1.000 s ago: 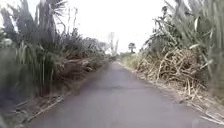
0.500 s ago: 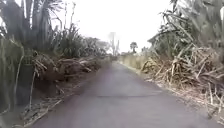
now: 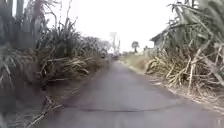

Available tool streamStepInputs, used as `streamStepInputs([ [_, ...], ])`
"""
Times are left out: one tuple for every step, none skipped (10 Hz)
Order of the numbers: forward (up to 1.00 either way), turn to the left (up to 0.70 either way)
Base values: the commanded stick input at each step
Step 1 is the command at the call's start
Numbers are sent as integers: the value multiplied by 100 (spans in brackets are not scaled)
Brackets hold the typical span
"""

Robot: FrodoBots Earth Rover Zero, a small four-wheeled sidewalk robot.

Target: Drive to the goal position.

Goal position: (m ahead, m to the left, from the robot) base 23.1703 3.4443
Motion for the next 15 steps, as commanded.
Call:
streamStepInputs([
  [99, 0],
  [99, 0],
  [99, 0],
  [99, 0],
  [99, -40],
  [99, -40],
  [99, -40],
  [99, -40],
  [99, -40],
  [99, -40],
  [99, 0],
  [99, 0],
  [99, 0],
  [99, 0],
  [99, 0],
])
